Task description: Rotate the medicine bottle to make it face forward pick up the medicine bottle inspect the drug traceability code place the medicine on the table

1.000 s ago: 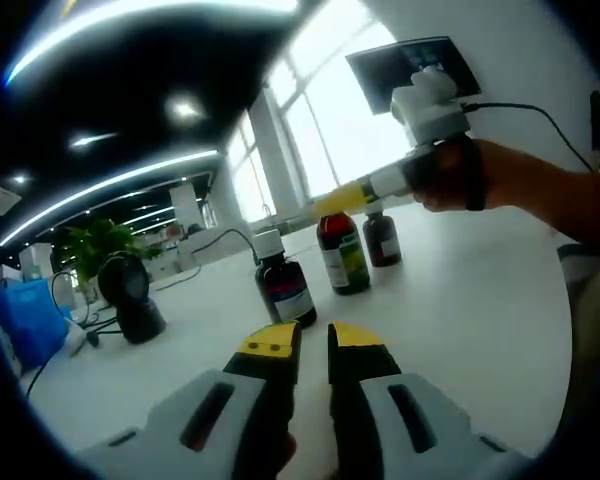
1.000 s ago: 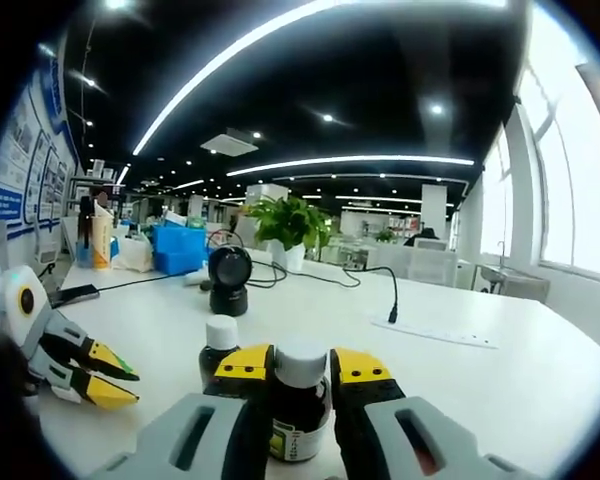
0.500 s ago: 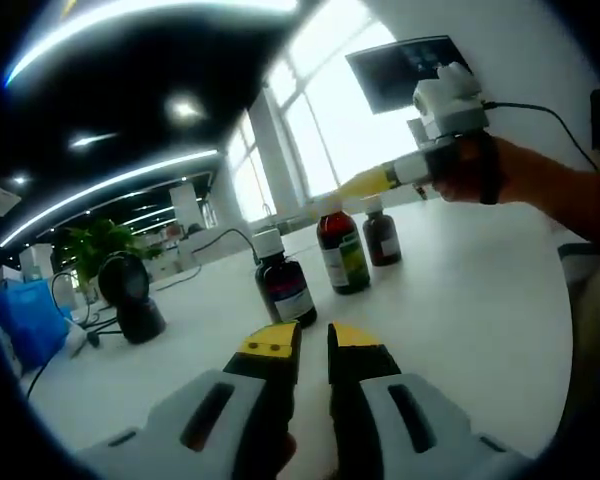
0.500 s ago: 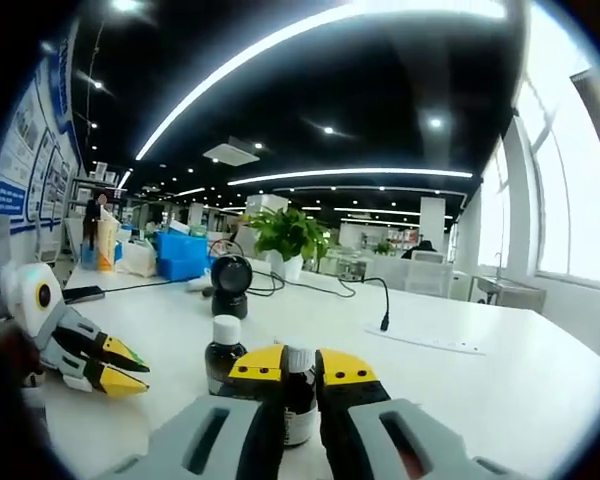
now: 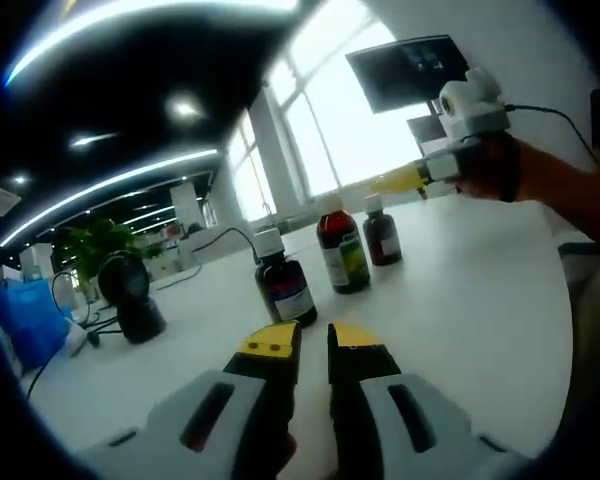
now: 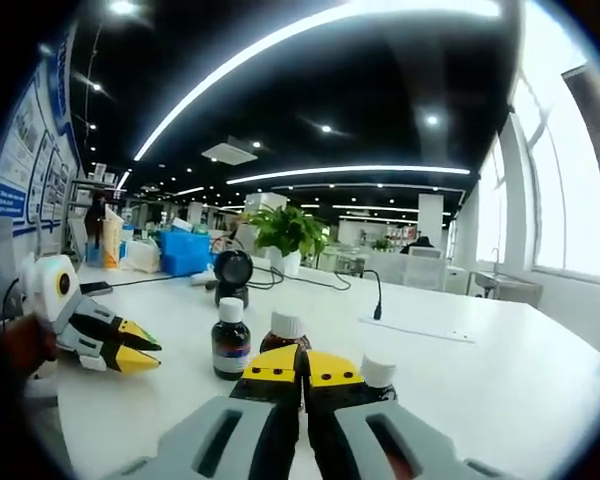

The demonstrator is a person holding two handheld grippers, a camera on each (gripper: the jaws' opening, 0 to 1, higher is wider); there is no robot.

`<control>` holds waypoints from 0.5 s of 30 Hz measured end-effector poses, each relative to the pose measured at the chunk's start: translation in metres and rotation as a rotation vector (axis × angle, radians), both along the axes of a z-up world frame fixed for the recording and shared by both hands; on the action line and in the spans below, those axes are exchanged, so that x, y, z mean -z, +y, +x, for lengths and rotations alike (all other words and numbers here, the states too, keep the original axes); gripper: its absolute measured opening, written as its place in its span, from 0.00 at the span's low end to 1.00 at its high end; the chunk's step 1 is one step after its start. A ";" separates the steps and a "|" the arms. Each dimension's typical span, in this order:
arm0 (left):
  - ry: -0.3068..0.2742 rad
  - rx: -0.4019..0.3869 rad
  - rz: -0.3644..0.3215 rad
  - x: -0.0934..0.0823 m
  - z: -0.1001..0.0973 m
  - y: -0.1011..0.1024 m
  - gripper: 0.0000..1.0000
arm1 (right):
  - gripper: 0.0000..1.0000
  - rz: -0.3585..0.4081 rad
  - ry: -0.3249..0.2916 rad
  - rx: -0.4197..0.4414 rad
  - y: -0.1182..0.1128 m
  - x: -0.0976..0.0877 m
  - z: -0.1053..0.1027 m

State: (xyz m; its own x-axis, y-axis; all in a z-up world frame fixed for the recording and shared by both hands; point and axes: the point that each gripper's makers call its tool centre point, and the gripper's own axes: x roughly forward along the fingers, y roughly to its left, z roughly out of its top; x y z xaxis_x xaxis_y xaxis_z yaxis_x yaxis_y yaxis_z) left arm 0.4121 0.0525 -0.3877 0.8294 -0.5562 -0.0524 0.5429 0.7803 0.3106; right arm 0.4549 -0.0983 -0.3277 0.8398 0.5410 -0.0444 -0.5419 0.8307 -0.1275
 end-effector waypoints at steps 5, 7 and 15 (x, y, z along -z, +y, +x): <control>0.001 -0.003 0.002 0.000 0.000 0.000 0.03 | 0.00 0.019 0.020 0.005 -0.012 0.009 -0.007; 0.002 -0.003 0.000 0.000 0.000 0.000 0.03 | 0.00 0.021 0.022 0.008 -0.015 0.013 -0.009; 0.006 -0.005 -0.004 0.000 0.001 0.000 0.03 | 0.00 0.059 0.049 0.023 -0.030 0.030 -0.018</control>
State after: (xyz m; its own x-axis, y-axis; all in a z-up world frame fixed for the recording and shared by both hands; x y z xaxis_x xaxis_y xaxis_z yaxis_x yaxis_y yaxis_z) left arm 0.4130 0.0525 -0.3882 0.8317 -0.5524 -0.0555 0.5410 0.7841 0.3040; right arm 0.4368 -0.1283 -0.3573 0.8497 0.5244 -0.0540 -0.5269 0.8484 -0.0515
